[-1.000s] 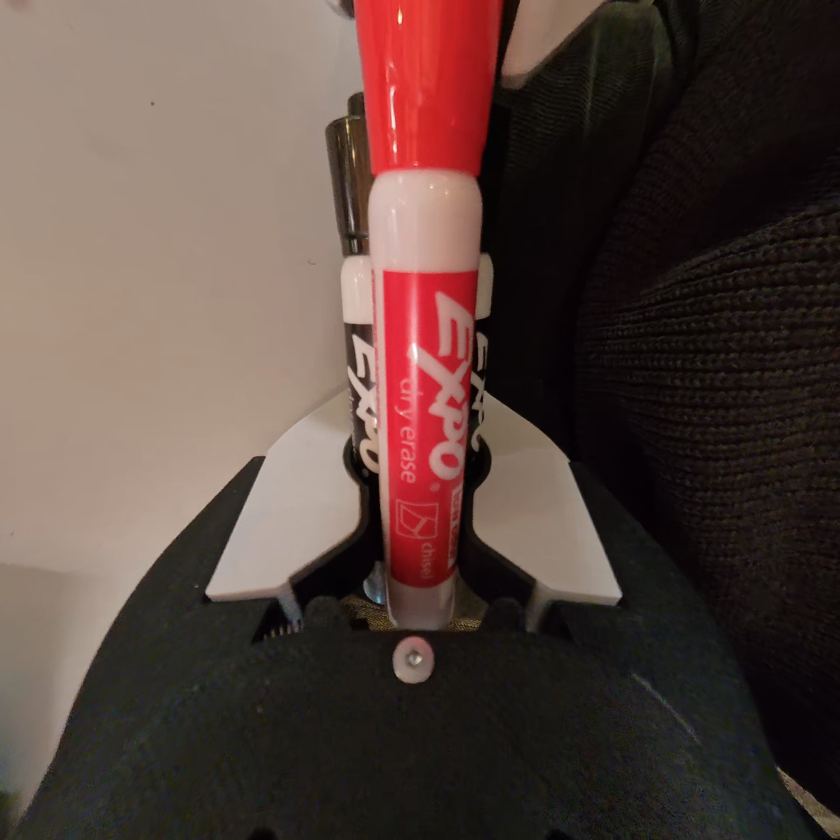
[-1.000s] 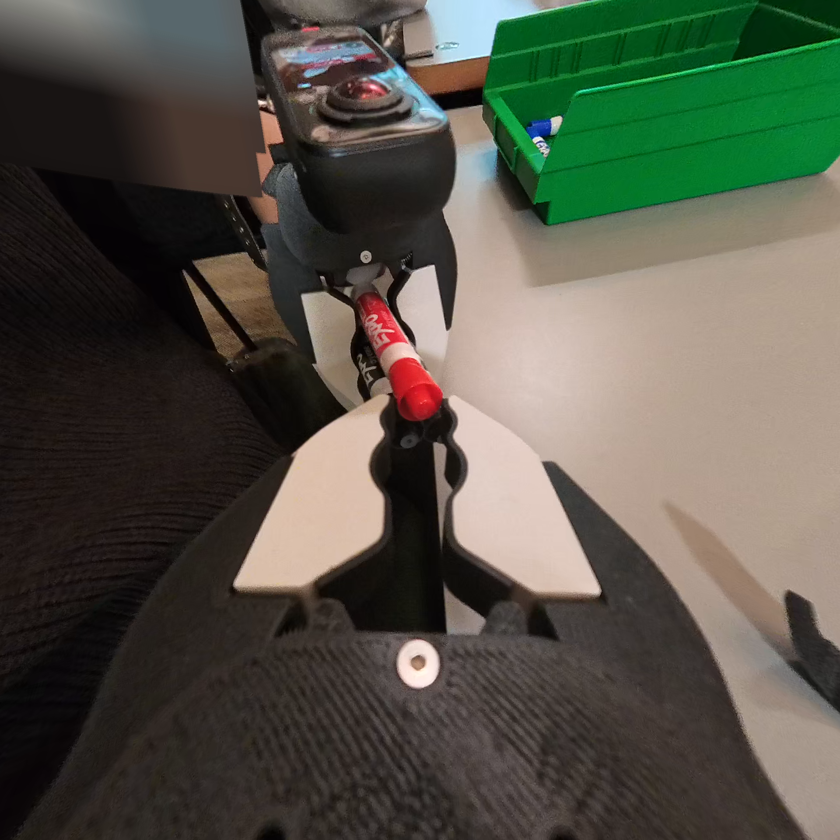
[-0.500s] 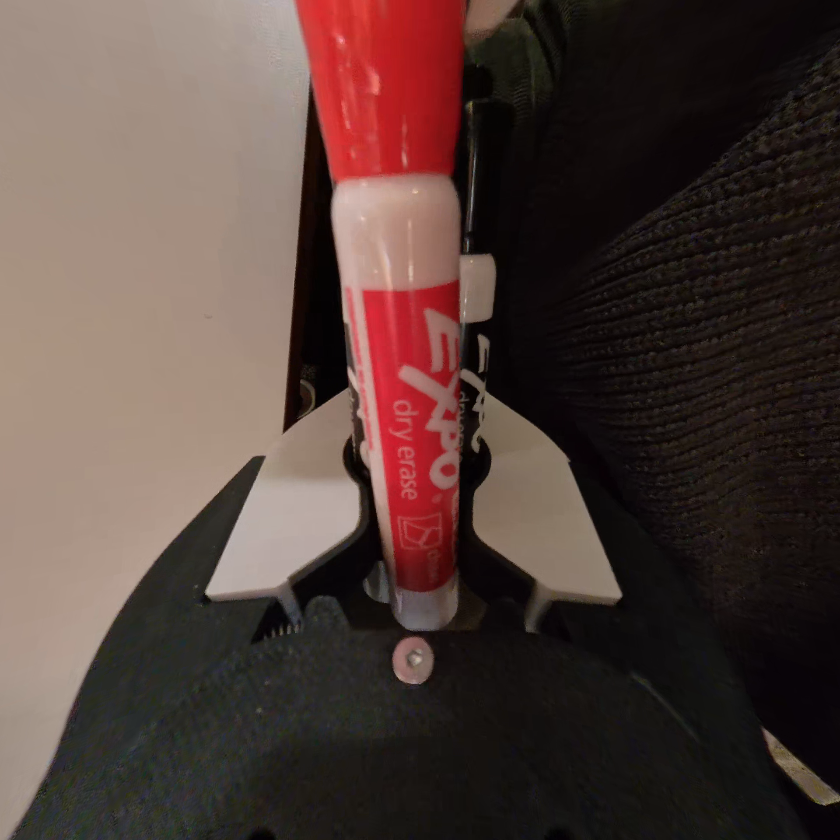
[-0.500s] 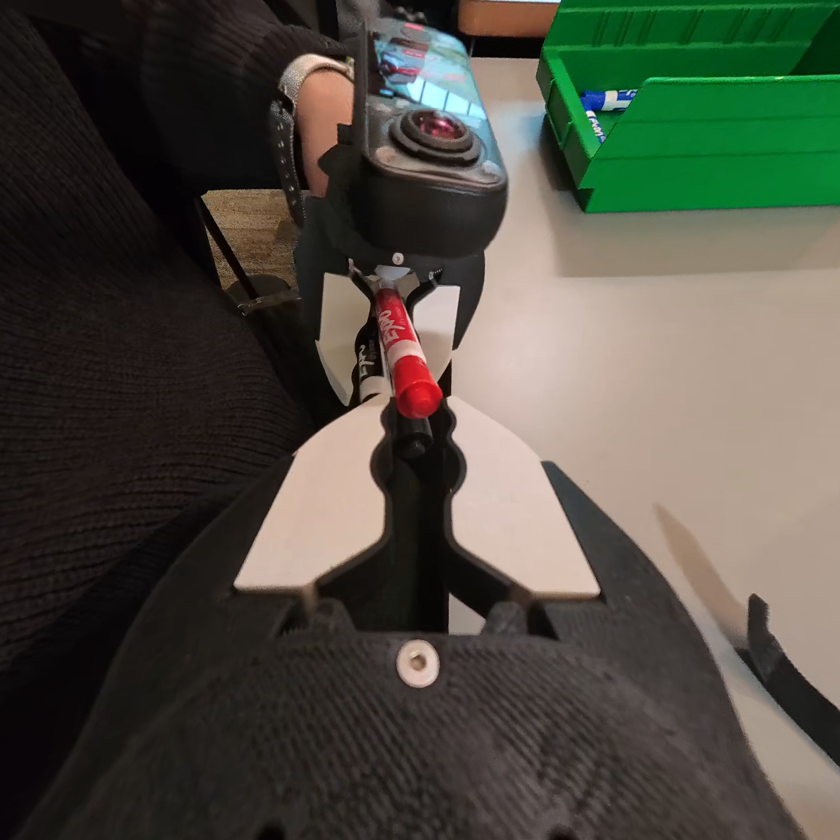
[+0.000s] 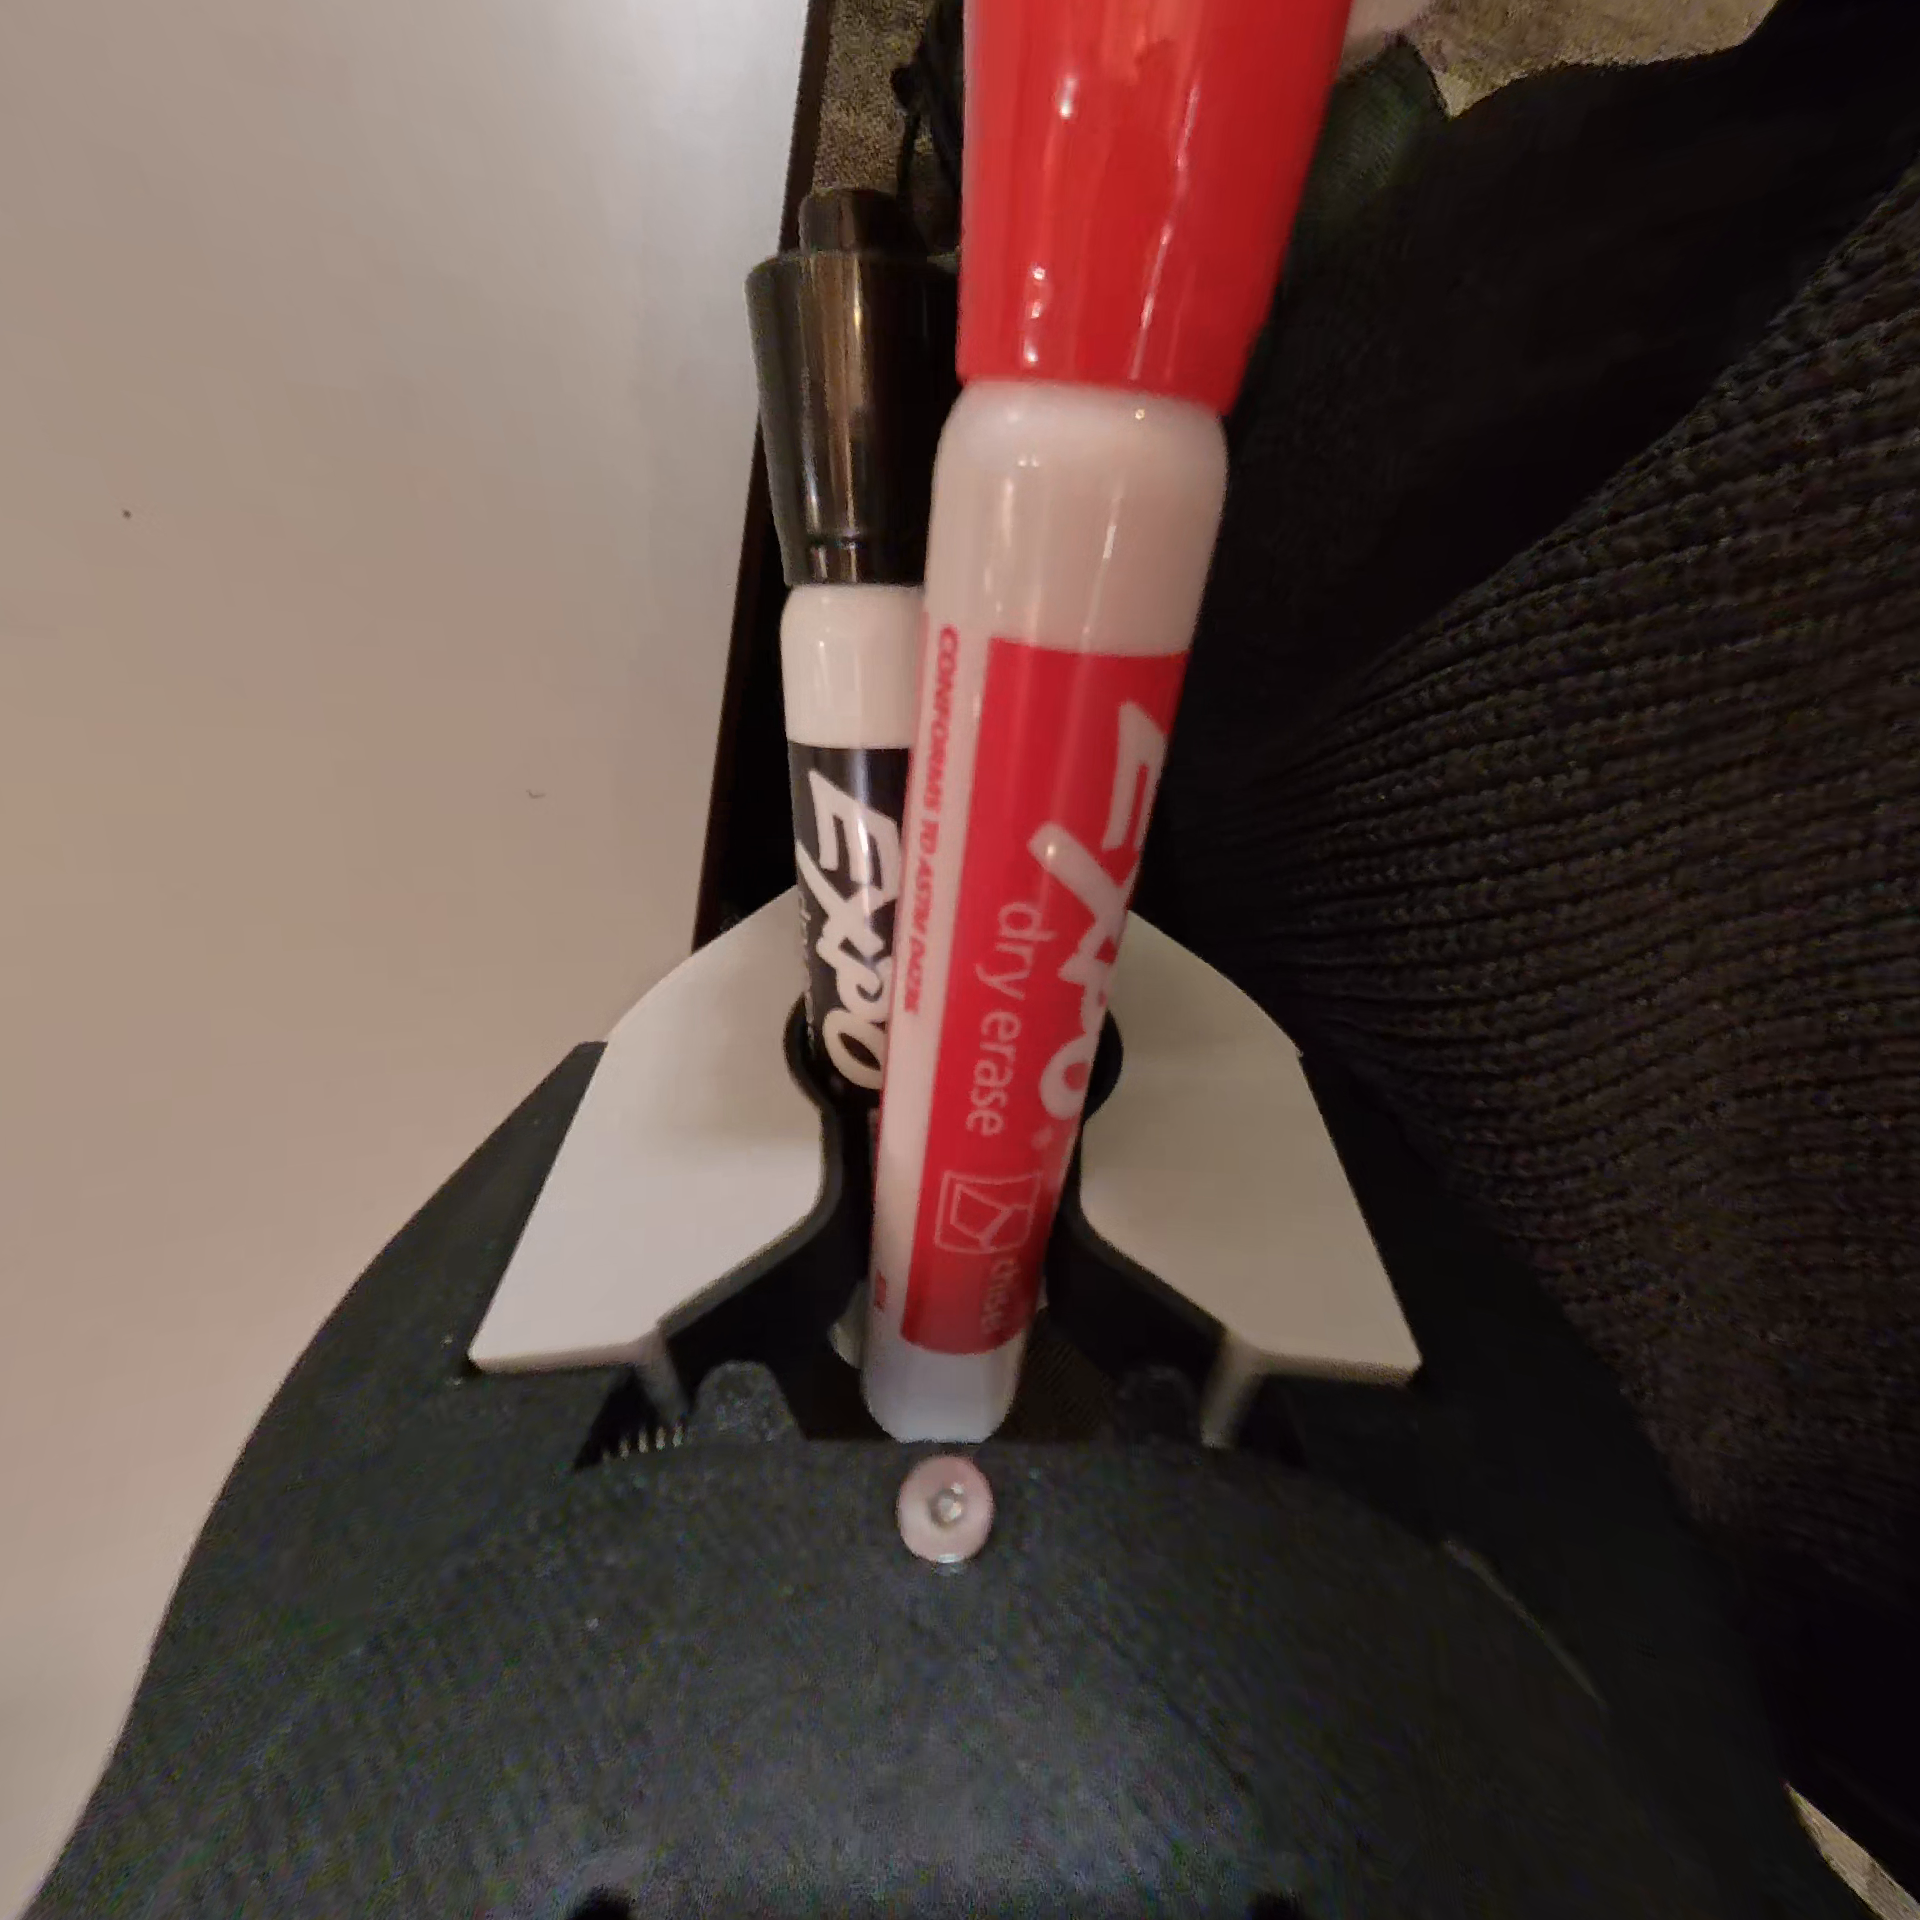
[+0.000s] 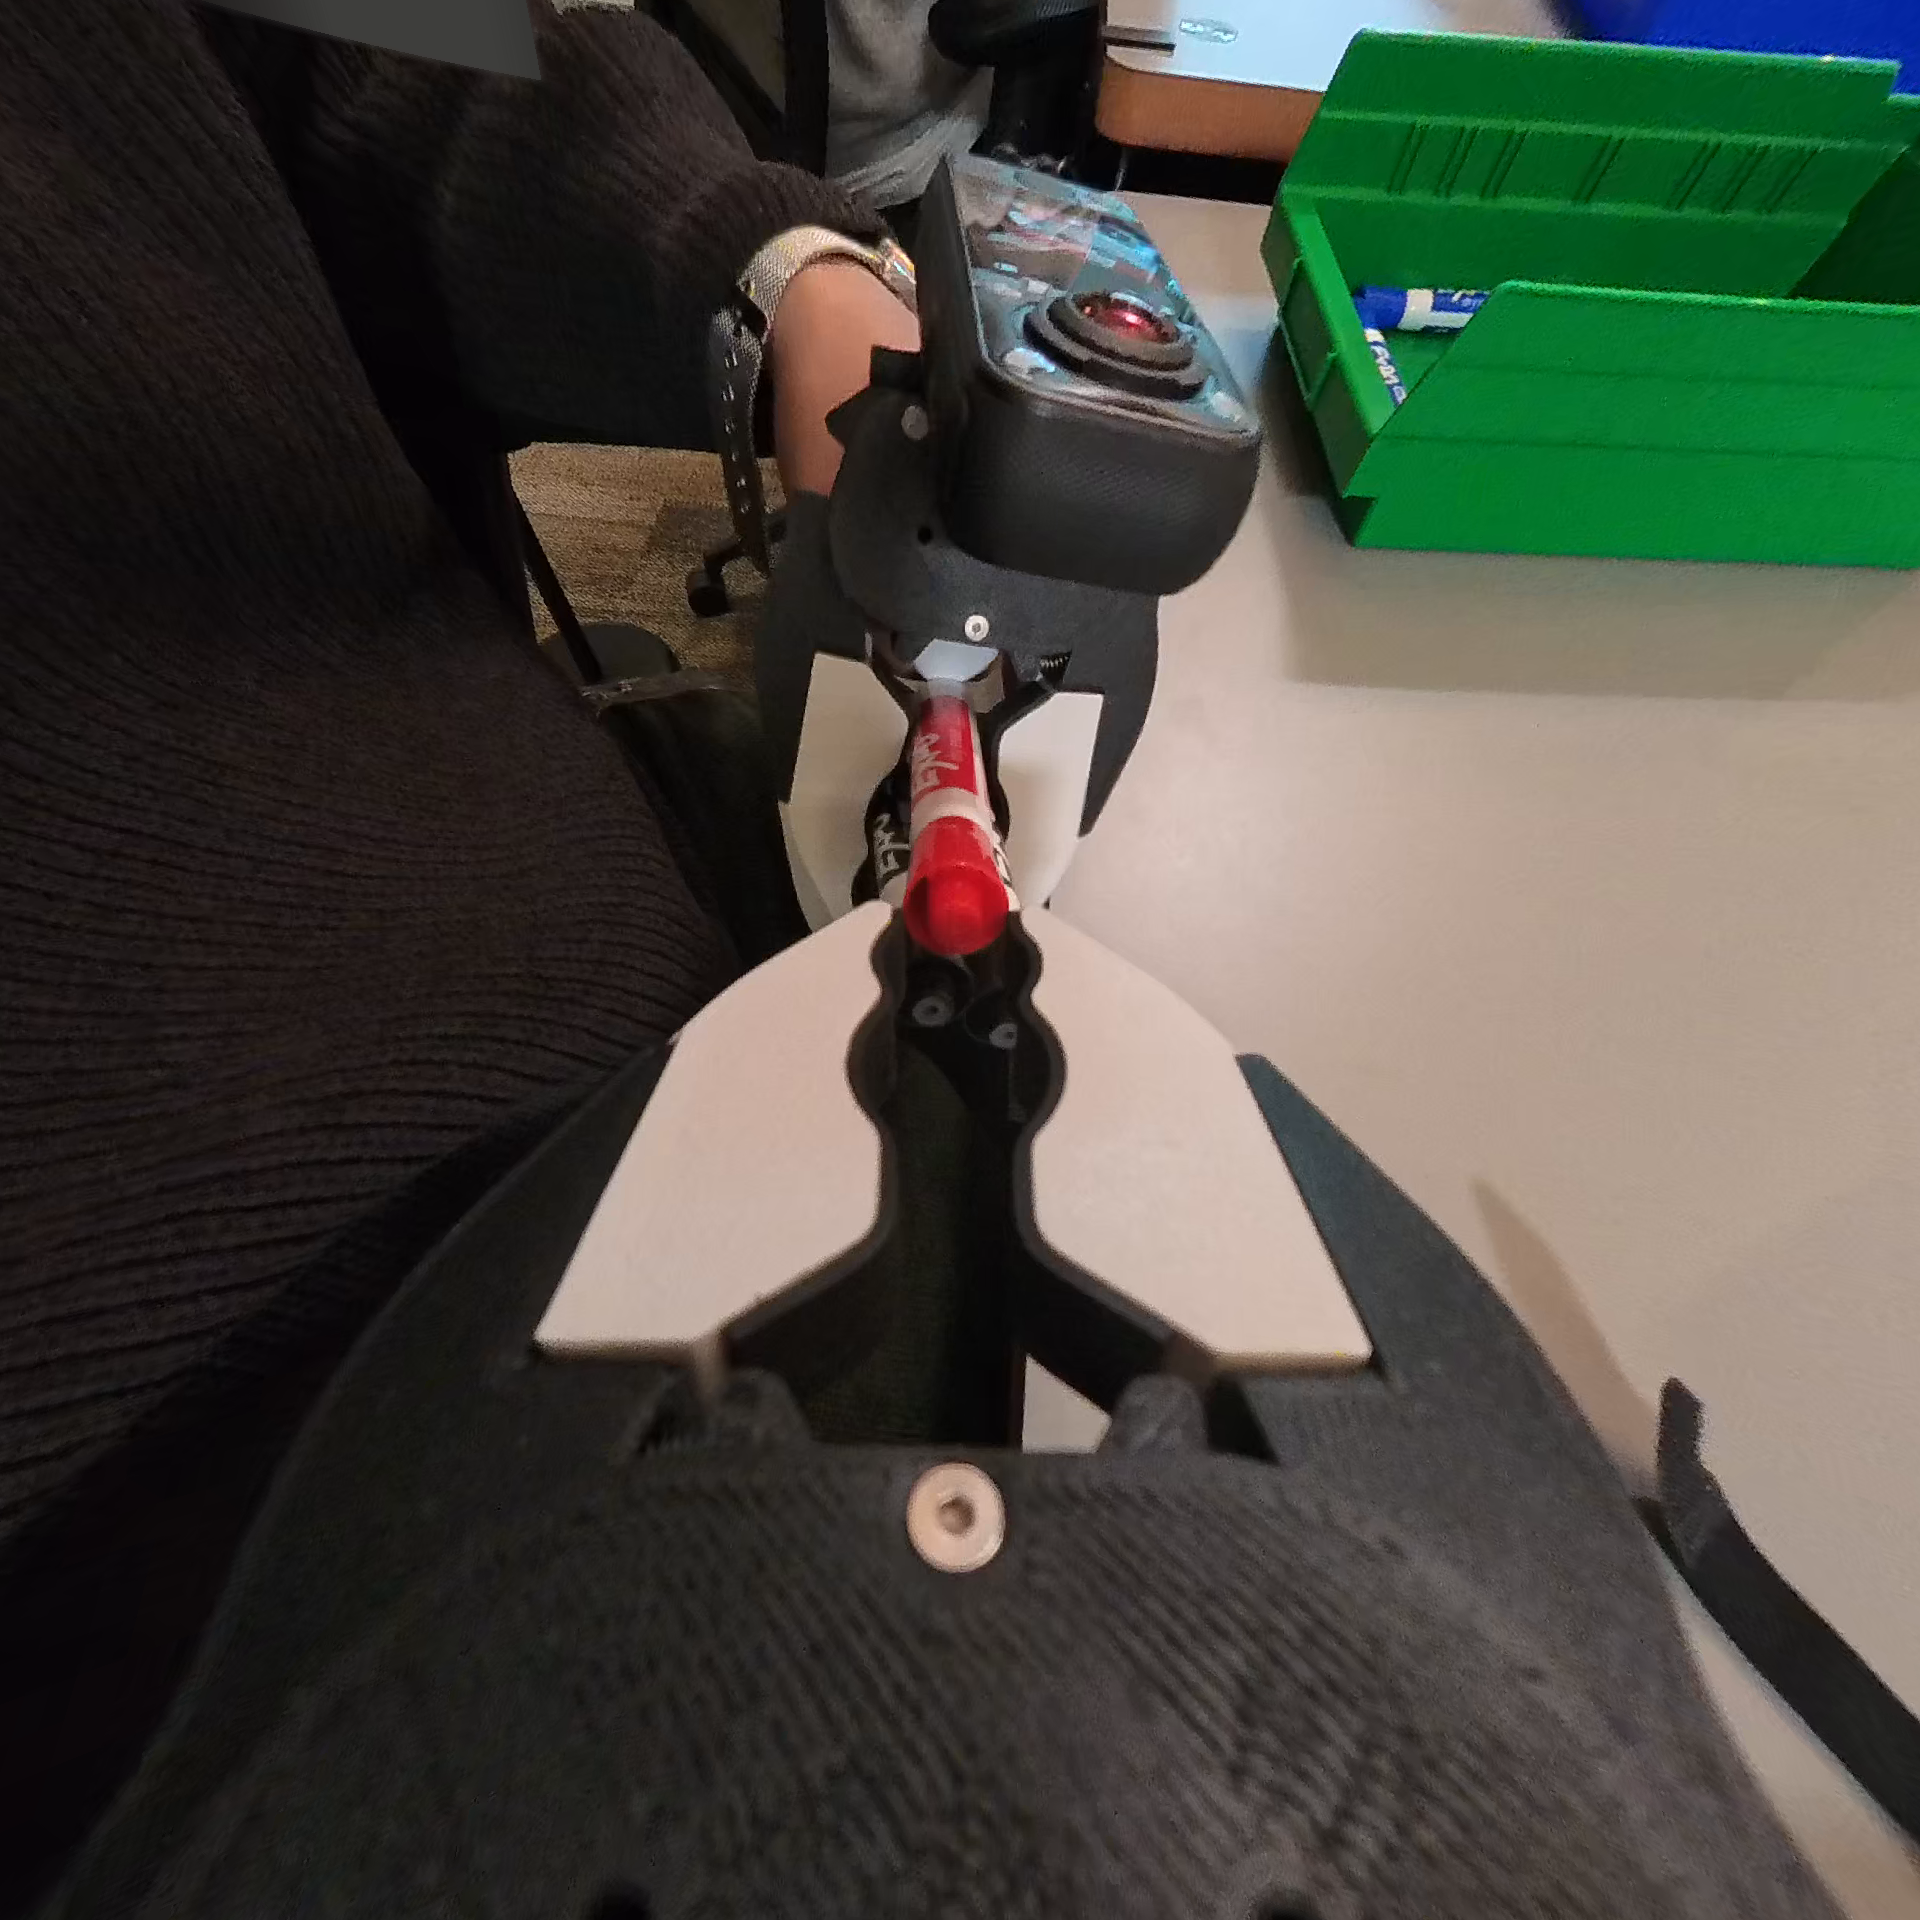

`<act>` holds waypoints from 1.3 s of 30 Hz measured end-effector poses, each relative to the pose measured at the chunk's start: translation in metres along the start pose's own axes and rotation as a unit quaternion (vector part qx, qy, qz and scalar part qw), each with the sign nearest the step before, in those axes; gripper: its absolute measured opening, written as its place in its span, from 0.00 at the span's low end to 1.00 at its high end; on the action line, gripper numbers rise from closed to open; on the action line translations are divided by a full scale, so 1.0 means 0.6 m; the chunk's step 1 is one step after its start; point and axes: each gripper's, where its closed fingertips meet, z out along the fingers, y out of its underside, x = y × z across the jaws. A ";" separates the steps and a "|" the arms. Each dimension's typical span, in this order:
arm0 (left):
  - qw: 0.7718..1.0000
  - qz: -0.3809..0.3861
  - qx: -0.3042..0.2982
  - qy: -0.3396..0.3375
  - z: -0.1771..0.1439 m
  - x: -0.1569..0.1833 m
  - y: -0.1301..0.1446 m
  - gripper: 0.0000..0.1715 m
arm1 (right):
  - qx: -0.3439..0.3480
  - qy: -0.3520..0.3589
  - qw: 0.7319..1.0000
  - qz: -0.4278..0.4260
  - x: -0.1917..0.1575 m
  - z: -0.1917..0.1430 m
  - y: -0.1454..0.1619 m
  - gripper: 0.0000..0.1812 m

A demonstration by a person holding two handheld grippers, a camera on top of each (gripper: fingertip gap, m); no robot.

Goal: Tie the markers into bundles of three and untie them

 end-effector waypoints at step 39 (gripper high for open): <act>0.992 -0.075 -0.089 -0.055 -0.010 -0.022 0.033 0.25 | -0.030 0.062 0.997 0.027 0.048 0.012 0.045 0.15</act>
